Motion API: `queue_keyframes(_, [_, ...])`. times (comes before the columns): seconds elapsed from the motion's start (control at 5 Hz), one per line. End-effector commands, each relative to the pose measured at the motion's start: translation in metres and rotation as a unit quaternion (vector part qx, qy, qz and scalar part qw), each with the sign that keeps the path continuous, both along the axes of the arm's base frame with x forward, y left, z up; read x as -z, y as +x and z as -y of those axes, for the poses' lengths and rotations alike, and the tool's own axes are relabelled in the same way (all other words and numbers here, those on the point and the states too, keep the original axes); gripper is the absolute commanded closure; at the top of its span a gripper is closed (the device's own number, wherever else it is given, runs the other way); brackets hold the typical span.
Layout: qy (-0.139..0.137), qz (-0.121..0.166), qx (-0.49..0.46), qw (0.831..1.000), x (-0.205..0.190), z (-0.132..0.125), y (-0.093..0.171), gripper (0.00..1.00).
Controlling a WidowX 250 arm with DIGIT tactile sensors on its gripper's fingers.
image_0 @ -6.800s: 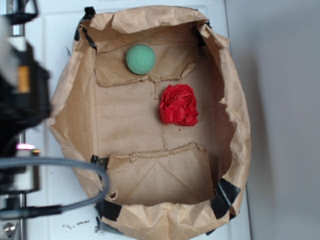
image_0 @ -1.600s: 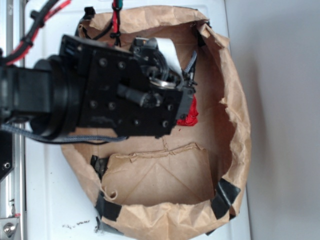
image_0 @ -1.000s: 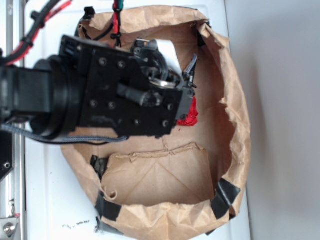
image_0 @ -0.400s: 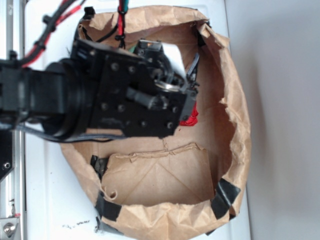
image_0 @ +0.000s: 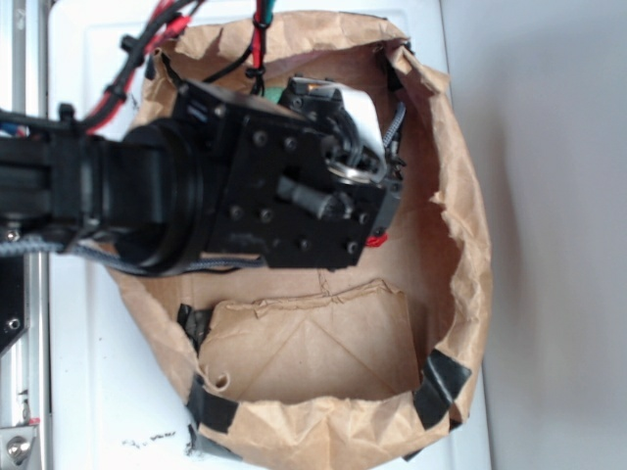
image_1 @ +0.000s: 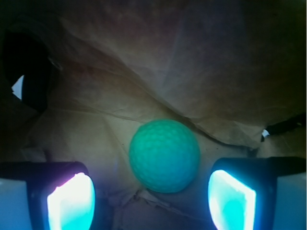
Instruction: Grab the green ball.
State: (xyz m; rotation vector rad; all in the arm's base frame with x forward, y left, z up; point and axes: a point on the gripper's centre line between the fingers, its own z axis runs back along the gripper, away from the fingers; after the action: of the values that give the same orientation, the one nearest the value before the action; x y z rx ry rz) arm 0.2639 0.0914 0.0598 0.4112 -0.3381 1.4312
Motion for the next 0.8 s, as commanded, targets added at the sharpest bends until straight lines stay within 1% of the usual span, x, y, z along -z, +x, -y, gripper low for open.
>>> queue_keyframes(0.0, [0.004,0.033,-0.030,0.999,0.008,-0.024,-0.004,0.00])
queue_keyframes(0.4, [0.028,0.009,-0.034,0.999,0.021,-0.027,-0.012,0.00])
queue_keyframes(0.6, [0.018,0.018,-0.022,0.999,0.019,-0.027,-0.013,0.00])
